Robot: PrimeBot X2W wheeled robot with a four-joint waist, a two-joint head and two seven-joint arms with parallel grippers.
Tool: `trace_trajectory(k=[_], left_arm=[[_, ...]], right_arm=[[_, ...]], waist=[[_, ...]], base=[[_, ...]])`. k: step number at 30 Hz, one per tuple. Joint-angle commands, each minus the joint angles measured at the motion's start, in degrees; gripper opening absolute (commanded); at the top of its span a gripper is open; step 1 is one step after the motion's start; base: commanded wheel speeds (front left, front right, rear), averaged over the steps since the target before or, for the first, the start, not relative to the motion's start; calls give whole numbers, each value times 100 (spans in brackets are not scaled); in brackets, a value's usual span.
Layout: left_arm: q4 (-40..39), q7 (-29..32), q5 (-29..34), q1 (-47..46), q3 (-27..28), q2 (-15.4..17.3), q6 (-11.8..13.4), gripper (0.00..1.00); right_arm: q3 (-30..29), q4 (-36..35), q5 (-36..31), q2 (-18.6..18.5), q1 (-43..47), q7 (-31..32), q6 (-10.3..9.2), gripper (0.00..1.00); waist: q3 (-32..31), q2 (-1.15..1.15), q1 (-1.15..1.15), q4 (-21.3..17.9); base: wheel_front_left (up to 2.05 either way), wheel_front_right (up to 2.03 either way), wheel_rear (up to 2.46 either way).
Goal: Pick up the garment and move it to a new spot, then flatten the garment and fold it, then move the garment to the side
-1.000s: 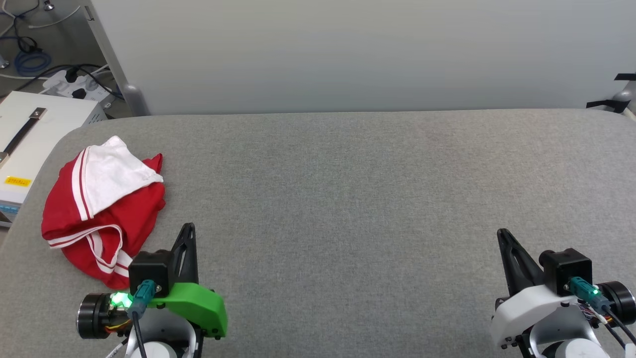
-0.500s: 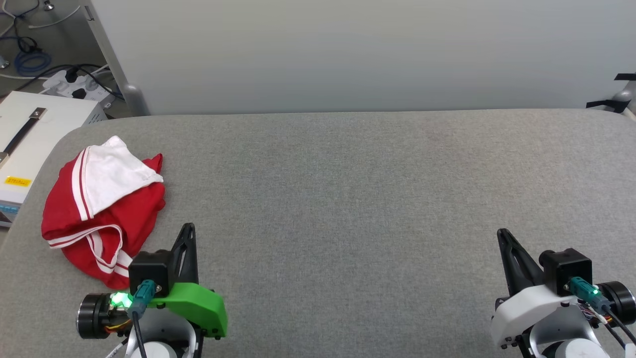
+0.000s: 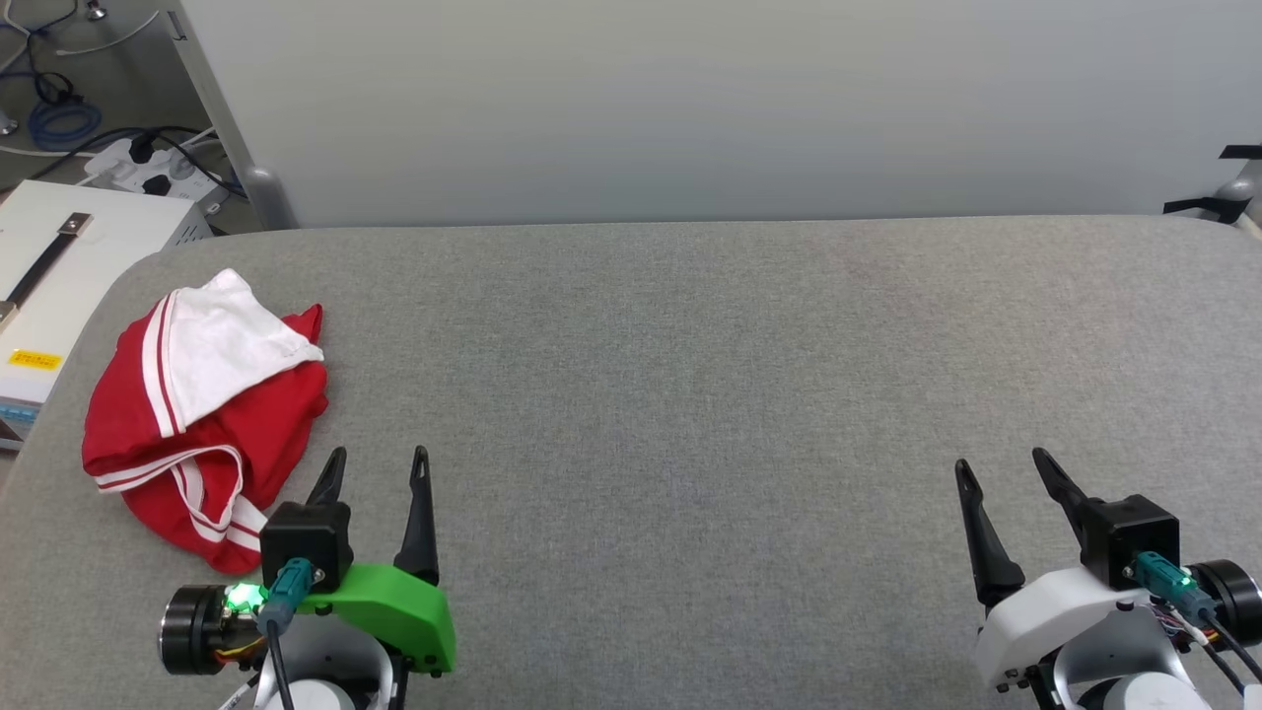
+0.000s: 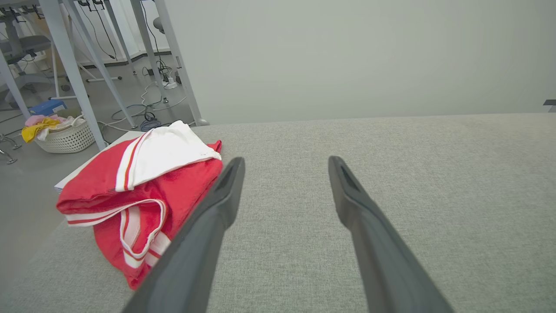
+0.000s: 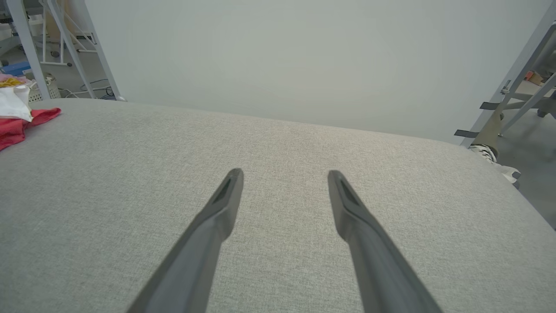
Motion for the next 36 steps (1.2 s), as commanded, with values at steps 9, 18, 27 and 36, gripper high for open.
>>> trace_trajectory(k=[9, 18, 27, 36], left_arm=[[115, -160, -102, 15, -59, -4, 21, 100], [182, -268, -193, 27, -93, -5, 9, 100], [135, -375, -240, 39, -107, -7, 1, 100], [178, -480, -287, 66, -145, -9, 2, 100]], right_arm=[[-44, 52, 65, 1, 17, -153, -1, 100], [-2, -19, 97, 2, 38, -260, -1, 100], [-17, -125, 151, 3, 52, -368, -2, 100], [-39, -129, 199, 3, 71, -473, -2, 100]], waist=[[0, 0, 0, -3], [-7, 0, 0, 4], [6, 0, 0, 17], [25, 0, 0, 19]], base=[[0, 0, 0], [0, 0, 0], [0, 0, 0], [0, 0, 0]])
